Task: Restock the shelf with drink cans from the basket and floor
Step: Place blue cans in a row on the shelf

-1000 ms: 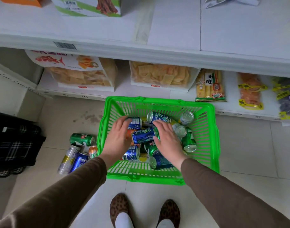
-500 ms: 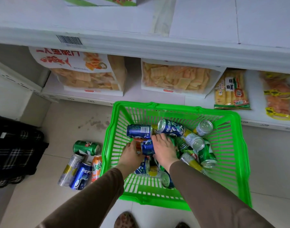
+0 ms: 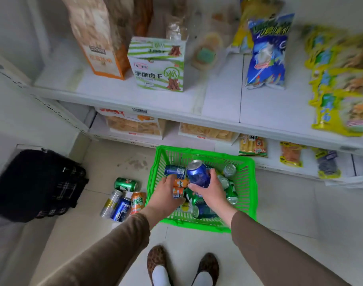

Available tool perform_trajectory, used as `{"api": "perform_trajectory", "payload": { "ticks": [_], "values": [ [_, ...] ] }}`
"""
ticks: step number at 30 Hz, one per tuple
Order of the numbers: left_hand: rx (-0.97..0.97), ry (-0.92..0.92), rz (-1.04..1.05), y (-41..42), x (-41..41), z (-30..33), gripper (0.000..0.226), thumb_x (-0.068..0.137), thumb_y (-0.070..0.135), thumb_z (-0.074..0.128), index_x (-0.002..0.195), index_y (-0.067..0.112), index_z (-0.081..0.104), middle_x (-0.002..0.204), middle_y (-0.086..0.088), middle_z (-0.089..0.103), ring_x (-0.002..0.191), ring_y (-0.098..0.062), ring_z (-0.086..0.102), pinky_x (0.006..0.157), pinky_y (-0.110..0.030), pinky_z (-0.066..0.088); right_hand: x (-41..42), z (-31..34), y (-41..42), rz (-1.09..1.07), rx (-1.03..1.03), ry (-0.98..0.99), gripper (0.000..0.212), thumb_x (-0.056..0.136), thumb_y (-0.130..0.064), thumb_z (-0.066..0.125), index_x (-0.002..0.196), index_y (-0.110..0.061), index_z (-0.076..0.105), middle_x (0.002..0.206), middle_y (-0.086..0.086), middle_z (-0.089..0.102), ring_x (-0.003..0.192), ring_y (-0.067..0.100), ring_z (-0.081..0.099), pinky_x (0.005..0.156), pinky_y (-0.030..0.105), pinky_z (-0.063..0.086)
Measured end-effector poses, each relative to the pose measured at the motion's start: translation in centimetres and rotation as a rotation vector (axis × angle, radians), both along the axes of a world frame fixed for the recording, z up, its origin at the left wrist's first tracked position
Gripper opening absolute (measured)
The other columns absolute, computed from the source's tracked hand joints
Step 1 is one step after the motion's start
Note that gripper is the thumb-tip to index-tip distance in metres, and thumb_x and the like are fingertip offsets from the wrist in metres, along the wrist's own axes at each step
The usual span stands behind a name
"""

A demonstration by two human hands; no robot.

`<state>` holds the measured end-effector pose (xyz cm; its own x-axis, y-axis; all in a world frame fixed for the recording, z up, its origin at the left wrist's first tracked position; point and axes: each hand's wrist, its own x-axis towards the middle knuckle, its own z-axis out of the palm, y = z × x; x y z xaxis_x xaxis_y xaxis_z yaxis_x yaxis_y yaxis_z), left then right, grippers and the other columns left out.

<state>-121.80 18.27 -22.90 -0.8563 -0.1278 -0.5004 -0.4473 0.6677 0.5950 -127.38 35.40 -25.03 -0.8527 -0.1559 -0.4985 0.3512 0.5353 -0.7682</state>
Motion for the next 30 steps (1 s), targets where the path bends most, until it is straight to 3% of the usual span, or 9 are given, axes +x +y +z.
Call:
{"api": "perform_trajectory", "payload": {
  "ticks": [6,9,13,16,21,30],
  "values": [
    [0.025,0.151,-0.025,-2.3,0.5,19.4,0.083,0.077,0.028,0.079,0.146,0.015,0.036,0.142,-0.003,0.044,0.132,-0.021,0.041,0.105,-0.025,0.03,0.8,19.1,-1.5,-0.056,-0.174,0.091,0.061,0.063,-0.038,0.09,0.11,-0.035,0.051,0.109,-0.016,0.069,0.095,0.002,0.069,0.088,0.033,0.054],
    [0.035,0.274,-0.058,-4.5,0.5,28.4,0.081,0.075,0.031,0.078,0.144,0.02,0.037,0.139,-0.001,0.046,0.131,-0.02,0.042,0.107,-0.028,0.032,0.7,28.6,-3.1,-0.049,-0.242,0.172,0.063,0.065,-0.029,0.092,0.113,-0.035,0.051,0.109,-0.02,0.069,0.096,-0.006,0.066,0.093,0.028,0.052],
    [0.042,0.425,-0.065,-7.1,-0.2,39.0,0.079,0.079,0.031,0.078,0.145,0.023,0.036,0.142,0.003,0.044,0.13,-0.014,0.042,0.11,-0.031,0.034,0.1,39.9,-5.2,-0.026,-0.322,0.311,0.061,0.069,-0.021,0.091,0.116,-0.029,0.053,0.108,-0.014,0.07,0.101,0.003,0.067,0.092,0.025,0.051],
    [0.059,0.552,-0.054,-8.5,-1.4,45.4,0.074,0.079,0.03,0.077,0.143,0.025,0.04,0.139,0.004,0.047,0.127,-0.012,0.045,0.107,-0.036,0.039,-1.2,46.7,-7.1,-0.024,-0.37,0.412,0.058,0.07,-0.017,0.09,0.116,-0.025,0.055,0.11,-0.009,0.069,0.1,0.001,0.066,0.086,0.018,0.051],
    [0.028,0.677,-0.052,-10.3,-5.8,52.1,0.076,0.077,0.031,0.078,0.142,0.021,0.041,0.136,0.001,0.05,0.125,-0.015,0.048,0.104,-0.037,0.042,-5.8,53.5,-10.6,-0.013,-0.385,0.548,0.065,0.062,-0.038,0.089,0.118,-0.028,0.057,0.119,-0.003,0.065,0.107,0.007,0.063,0.09,0.026,0.052],
    [-0.105,0.585,-0.019,-13.9,-17.5,54.4,0.086,0.079,0.033,0.079,0.149,0.021,0.031,0.147,-0.002,0.041,0.133,-0.02,0.04,0.107,-0.034,0.038,-19.2,56.7,-16.1,0.05,-0.37,0.533,0.054,0.076,-0.023,0.086,0.121,-0.023,0.057,0.113,-0.01,0.067,0.103,-0.002,0.06,0.087,0.021,0.047]
  ]
}}
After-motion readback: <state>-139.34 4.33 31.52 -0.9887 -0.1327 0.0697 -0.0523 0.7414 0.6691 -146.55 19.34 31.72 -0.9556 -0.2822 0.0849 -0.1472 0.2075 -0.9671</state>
